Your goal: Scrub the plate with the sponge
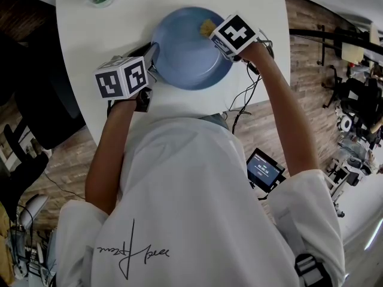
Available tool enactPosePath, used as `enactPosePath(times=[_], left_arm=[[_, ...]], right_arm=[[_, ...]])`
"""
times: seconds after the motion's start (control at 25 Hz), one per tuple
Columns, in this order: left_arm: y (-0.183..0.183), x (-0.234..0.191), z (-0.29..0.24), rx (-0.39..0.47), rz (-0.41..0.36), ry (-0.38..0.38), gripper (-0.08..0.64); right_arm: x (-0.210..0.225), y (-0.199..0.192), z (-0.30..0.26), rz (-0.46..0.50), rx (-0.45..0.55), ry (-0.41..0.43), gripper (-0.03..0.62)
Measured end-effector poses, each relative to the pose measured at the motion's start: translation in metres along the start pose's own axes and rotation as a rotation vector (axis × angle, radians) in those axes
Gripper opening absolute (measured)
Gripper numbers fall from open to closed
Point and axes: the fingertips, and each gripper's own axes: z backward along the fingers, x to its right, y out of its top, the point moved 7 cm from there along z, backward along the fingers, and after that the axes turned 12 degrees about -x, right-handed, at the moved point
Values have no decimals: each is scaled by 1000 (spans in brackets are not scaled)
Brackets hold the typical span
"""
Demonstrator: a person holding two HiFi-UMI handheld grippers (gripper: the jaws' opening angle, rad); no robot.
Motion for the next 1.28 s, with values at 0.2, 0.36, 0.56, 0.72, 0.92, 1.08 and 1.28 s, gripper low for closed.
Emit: enactPosePath(times=[0.2, 0.36, 0.56, 0.72, 0.92, 1.08, 1.28], left_arm=[[0, 0, 0, -4, 0, 0, 40], [0, 1, 0, -3, 1, 0, 40], [0, 1, 0, -3, 0, -1, 40], [-1, 1, -1, -4, 2, -3, 40], [0, 0, 0, -1, 3, -6, 40], [0, -1, 0, -1, 4, -8, 40], [1, -2, 0, -3, 20, -17, 40]], right_arm=[[-2, 6, 2, -2, 22, -28, 44], [-3, 12, 4, 3, 39, -55, 44], [-7, 19, 7, 40, 68, -111, 44], [-14, 27, 4, 63, 113, -85, 44], [-25, 36, 4, 106, 145, -97, 44], [-30, 39, 4, 133, 159, -113, 44], [-35, 39, 7, 162, 173, -147, 44]])
